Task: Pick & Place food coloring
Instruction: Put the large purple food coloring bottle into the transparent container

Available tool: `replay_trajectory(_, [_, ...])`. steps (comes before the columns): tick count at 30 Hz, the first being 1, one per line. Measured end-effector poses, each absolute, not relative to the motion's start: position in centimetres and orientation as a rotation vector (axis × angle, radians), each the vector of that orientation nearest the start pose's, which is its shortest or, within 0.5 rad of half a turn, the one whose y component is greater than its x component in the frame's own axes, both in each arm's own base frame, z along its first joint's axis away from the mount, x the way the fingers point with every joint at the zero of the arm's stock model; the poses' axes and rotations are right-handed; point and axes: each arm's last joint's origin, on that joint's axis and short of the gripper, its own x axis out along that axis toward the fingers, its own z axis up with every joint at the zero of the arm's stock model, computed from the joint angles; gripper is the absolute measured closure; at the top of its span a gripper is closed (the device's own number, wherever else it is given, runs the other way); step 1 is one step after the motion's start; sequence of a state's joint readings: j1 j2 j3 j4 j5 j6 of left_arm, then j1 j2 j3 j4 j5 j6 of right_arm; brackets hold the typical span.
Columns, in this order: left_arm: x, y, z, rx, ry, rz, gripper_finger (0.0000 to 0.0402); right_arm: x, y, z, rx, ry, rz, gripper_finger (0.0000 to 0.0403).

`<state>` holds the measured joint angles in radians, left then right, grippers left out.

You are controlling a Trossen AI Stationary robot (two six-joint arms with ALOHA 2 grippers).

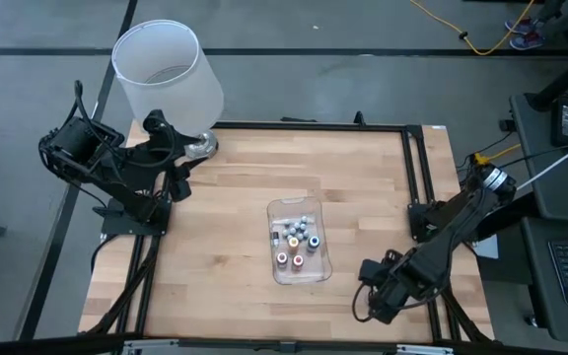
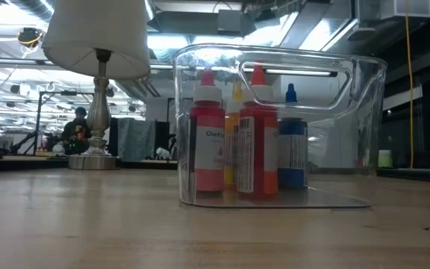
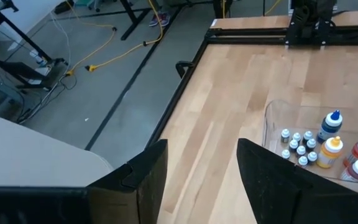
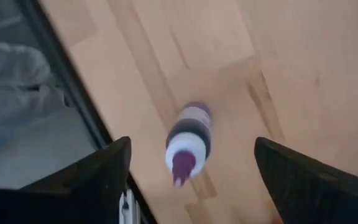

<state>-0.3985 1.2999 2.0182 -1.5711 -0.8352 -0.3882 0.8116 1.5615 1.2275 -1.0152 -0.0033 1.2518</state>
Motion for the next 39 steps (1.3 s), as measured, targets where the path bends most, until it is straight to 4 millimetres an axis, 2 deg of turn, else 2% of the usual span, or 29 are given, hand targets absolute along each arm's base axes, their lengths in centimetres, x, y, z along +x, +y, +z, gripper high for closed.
replay_trajectory(5, [14.8, -3.9, 49.8, 0.115, 0.606, 0.521, 0.0215, 19.7, 20.9, 22.5, 0.585, 1.443, -0.245, 0.0075])
replay_trajectory(11, [14.8, -4.0, 49.8, 0.113, 0.609, 0.515, 0.0215, 19.4, 21.0, 20.7, 0.662, 1.472, -0.247, 0.0088])
replay_trajectory(21, [14.8, -4.0, 49.8, 0.122, 0.612, 0.512, 0.0215, 19.1, 20.8, 19.6, 0.691, 1.493, -0.279, 0.0132])
replay_trajectory(28, [14.8, -4.0, 49.8, 0.122, 0.612, 0.512, 0.0215, 19.2, 21.0, 19.0, 0.736, 1.499, -0.238, 0.0165])
replay_trajectory(36, [14.8, -4.0, 49.8, 0.121, 0.611, 0.512, 0.0215, 19.3, 21.0, 19.1, 0.739, 1.491, -0.233, 0.0246])
replay_trajectory(39, [14.8, -4.0, 49.8, 0.121, 0.611, 0.512, 0.0215, 19.3, 21.0, 19.1, 0.739, 1.491, -0.233, 0.0252])
